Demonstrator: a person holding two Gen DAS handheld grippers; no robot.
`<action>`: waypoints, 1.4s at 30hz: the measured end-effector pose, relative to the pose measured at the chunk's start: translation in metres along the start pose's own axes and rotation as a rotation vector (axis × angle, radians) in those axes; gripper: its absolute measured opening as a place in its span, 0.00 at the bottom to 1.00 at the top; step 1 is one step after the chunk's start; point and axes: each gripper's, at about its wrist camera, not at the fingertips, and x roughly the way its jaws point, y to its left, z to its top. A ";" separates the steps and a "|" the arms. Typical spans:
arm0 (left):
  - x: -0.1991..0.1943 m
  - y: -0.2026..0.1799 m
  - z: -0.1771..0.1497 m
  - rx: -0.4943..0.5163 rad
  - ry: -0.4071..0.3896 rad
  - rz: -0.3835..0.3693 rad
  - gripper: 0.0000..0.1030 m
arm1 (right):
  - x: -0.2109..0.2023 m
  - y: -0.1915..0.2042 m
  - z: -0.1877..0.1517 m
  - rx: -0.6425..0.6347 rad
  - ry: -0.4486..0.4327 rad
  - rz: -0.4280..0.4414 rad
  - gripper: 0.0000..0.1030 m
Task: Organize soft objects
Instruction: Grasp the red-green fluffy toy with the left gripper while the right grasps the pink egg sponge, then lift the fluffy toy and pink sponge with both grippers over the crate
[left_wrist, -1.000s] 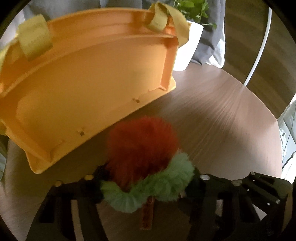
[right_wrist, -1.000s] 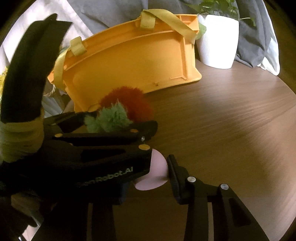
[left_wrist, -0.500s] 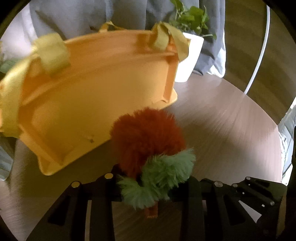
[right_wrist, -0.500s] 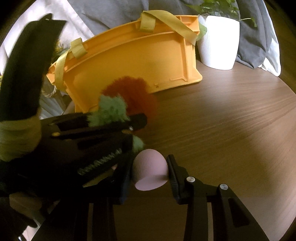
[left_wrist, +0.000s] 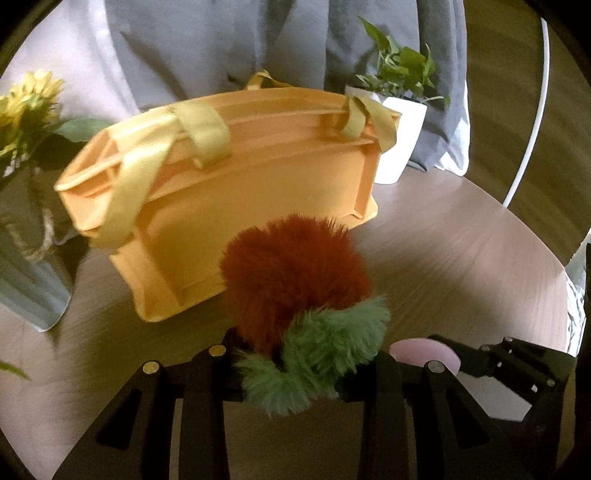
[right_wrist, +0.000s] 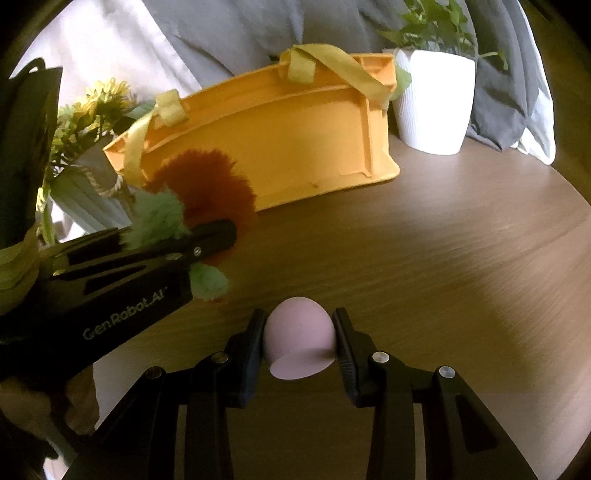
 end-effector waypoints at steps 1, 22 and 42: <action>-0.004 0.001 -0.001 -0.006 -0.004 0.006 0.31 | -0.001 0.000 0.002 -0.001 -0.004 0.000 0.36; -0.090 -0.022 -0.014 -0.156 -0.096 0.131 0.31 | -0.068 -0.007 0.028 -0.081 -0.121 0.054 0.36; -0.144 -0.065 0.000 -0.257 -0.221 0.238 0.31 | -0.123 -0.030 0.075 -0.153 -0.243 0.103 0.36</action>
